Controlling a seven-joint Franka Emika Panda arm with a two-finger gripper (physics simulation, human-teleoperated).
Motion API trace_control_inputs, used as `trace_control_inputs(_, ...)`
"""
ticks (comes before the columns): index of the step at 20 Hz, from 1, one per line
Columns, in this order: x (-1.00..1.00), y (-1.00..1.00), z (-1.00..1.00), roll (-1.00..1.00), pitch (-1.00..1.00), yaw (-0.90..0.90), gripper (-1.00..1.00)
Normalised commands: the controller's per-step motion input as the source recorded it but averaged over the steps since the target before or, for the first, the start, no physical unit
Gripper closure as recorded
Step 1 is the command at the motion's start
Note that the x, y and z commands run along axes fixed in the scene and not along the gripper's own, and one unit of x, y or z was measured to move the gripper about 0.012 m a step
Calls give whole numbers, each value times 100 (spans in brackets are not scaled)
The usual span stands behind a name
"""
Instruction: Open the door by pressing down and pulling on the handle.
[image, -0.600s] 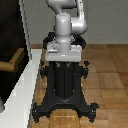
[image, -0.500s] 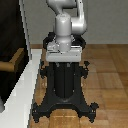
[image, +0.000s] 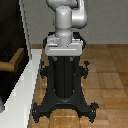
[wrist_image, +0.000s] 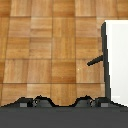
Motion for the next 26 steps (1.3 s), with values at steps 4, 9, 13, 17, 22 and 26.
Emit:
trace_control_inputs(4, 0, 0, 75, 0, 0, 0, -100)
trace_control_inputs(9, 0, 0, 60, 0, 0, 0, -100)
trace_control_inputs(13, 0, 0, 75, 0, 0, 0, -100)
trace_control_inputs(17, 0, -50, 25, 0, 0, 0, -100)
trace_control_inputs(22, 0, -60, 0, 0, 0, 0, -100)
trace_control_inputs(26, 0, -75, 0, 0, 0, 0, -100)
